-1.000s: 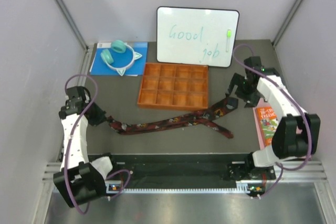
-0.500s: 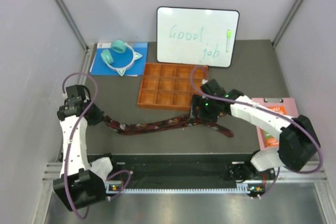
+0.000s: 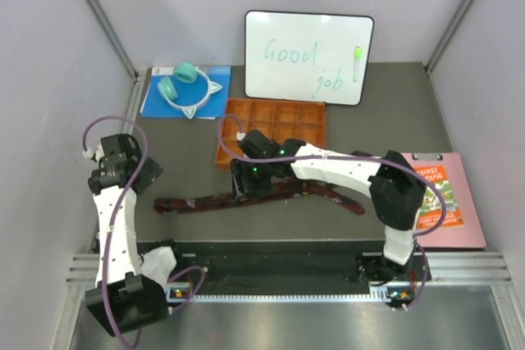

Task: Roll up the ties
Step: Flatten out the tie at the center of the board, then roll the tie at the center of the board.

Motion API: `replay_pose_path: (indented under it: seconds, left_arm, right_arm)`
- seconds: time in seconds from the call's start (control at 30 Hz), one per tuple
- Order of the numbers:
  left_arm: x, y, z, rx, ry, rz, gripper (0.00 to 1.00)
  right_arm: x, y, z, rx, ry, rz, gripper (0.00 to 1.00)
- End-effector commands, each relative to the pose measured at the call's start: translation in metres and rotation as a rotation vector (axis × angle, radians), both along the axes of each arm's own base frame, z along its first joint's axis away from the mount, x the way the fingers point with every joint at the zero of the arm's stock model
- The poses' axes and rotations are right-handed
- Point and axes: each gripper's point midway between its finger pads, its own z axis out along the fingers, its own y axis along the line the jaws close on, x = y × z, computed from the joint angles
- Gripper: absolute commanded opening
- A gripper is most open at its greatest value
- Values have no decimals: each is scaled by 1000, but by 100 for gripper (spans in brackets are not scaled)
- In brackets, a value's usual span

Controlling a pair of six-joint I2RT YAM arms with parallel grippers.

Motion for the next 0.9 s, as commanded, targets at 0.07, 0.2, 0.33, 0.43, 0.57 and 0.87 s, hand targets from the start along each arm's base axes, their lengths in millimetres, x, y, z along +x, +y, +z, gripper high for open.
replay_pose_path:
  seconds: [0.07,0.2,0.33,0.43,0.57,0.87]
  left_arm:
    - [9,7,1,-32,-161,183,81]
    - [7,14,-11,-86,-147,246,76]
    - [-4,11,-50,-287,-124,333,65]
    - [-3,17,-50,-286,-150,367,59]
    - [-9,24,-49,-247,-186,443,55]
    - [-2,34,-78,-248,-150,480,61]
  right_arm:
    - [-15,61,41,154,-19,175,54]
    - [-9,78,49,179,-32,205,51]
    - [-8,90,42,165,-11,248,38]
    - [-8,90,43,162,-22,274,25]
    - [-12,83,36,149,-3,300,13]
    - [-15,63,18,72,37,311,12]
